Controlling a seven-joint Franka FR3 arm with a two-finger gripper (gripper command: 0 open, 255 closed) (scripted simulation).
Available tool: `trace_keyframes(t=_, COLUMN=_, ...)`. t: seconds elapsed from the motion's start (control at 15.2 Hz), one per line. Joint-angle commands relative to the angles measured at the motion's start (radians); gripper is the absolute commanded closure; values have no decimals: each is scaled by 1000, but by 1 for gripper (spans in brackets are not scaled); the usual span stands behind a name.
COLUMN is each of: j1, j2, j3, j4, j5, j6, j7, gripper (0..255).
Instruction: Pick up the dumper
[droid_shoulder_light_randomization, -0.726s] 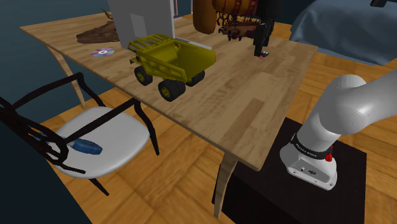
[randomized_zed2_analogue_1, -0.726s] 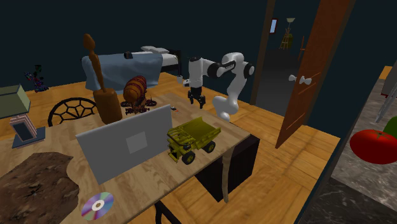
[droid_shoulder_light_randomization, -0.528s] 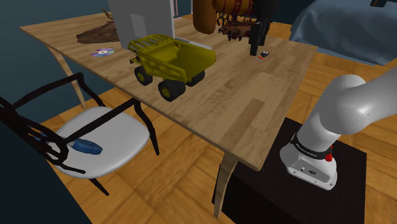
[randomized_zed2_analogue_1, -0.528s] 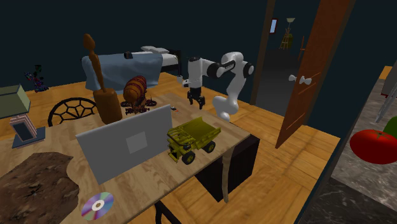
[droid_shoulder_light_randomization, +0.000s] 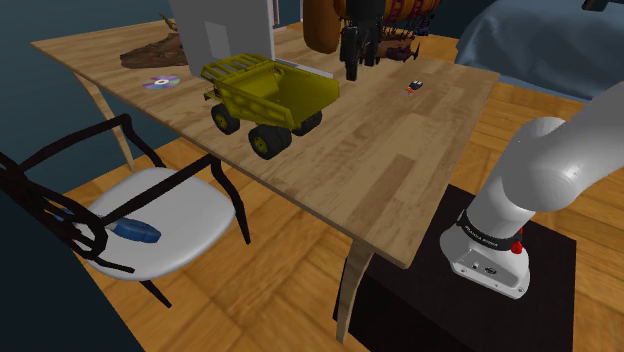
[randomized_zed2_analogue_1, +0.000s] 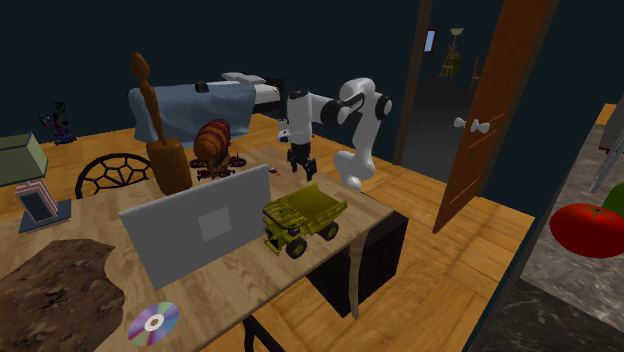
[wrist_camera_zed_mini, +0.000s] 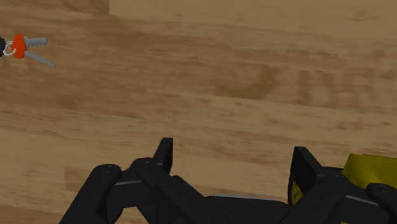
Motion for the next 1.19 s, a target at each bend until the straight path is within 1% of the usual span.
trace_keyframes(t=0.0, j1=4, j2=68, j3=24, j4=65, j5=7, j6=7, j7=40, gripper=0)
trace_keyframes(t=0.4, j1=16, j2=286, j3=83, j4=301, j5=-3, j6=-3, j7=150, gripper=0)
trace_keyframes(t=0.73, j1=39, j2=485, j3=122, j4=548, j5=-38, j6=-45, j7=242, gripper=0)
trace_keyframes(t=0.79, j1=41, j2=492, j3=123, j4=556, j5=-40, j6=-47, j7=245, gripper=0)
trace_keyframes(t=1.12, j1=39, j2=479, j3=121, j4=473, j5=-37, j6=24, j7=244, gripper=0)
